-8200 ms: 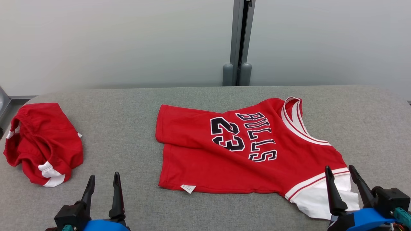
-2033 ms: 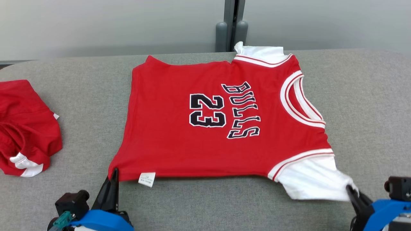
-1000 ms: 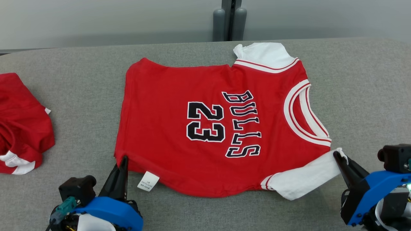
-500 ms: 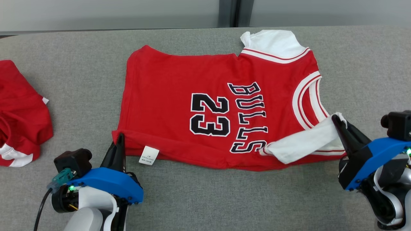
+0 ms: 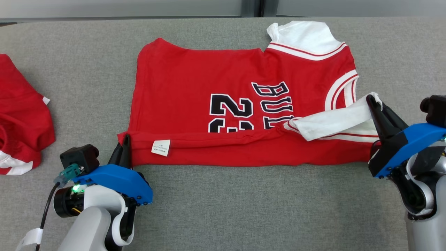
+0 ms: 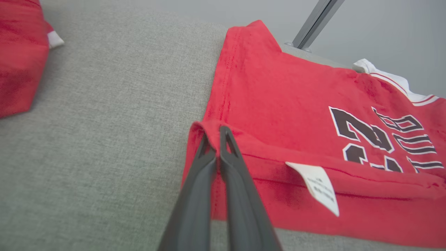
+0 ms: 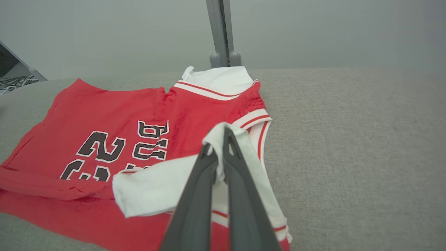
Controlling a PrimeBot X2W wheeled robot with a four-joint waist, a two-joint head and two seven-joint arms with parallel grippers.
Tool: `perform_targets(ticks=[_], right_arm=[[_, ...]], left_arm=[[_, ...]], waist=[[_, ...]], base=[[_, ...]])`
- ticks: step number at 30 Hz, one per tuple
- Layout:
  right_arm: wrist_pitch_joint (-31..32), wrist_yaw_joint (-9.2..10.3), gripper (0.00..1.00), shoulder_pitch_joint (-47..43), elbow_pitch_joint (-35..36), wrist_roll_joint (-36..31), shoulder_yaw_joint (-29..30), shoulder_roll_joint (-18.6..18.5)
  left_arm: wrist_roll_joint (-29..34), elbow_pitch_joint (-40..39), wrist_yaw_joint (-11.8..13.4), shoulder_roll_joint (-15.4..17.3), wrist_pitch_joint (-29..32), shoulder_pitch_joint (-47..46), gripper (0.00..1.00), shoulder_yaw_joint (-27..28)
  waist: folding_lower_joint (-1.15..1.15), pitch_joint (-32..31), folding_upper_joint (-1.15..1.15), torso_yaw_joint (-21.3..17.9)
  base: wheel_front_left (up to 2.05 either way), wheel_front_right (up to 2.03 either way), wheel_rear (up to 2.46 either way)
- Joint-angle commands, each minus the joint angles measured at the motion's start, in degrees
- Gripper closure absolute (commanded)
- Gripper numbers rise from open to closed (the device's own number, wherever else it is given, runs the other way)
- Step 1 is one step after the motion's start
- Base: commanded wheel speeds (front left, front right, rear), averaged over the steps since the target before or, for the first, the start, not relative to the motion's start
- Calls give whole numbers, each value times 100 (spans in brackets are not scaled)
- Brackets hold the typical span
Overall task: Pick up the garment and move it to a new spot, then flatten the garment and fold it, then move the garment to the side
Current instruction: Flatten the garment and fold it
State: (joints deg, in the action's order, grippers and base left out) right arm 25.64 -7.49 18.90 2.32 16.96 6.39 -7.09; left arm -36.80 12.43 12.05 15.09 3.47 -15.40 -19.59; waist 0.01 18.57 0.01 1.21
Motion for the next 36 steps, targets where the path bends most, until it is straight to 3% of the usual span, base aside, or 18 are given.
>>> perform_targets(ticks=[1, 2, 3, 4, 13, 22, 36], right_arm=[[-96, -2, 100, 200, -143, -21, -52, -24], [-154, -2, 27, 250, -209, -38, -79, -24], [-250, -1, 0, 304, -254, -44, -77, -9], [-354, -1, 0, 362, -314, -29, -64, 9], [-797, -1, 0, 245, -605, 142, -212, -26], [-580, -1, 0, -625, -608, -380, 380, 174], [-982, -2, 0, -236, -1943, -784, 567, 415]], left_arm=[[-16, 113, -40, -25, 16, -174, 100, -22], [-16, 157, -39, -31, 3, -207, 88, -28], [-13, 197, -42, -35, -13, -230, 61, -33], [-3, 236, -40, -49, -55, -264, 0, -31], [16, 408, -29, -21, -347, -44, 0, 13], [209, 752, -57, 12, -352, 255, 0, -292], [253, 1610, -86, -118, -280, -356, 0, -428]], waist=[[-1, 48, -1, 17], [-1, 60, -1, 20], [-1, 71, -1, 23], [-1, 79, -1, 28], [-1, -80, -1, 74], [-1, -352, -1, 56], [-1, -80, -1, -27]], base=[[0, 0, 0], [0, 0, 0], [0, 0, 0], [0, 0, 0], [0, 0, 0], [0, 0, 0], [0, 0, 0]])
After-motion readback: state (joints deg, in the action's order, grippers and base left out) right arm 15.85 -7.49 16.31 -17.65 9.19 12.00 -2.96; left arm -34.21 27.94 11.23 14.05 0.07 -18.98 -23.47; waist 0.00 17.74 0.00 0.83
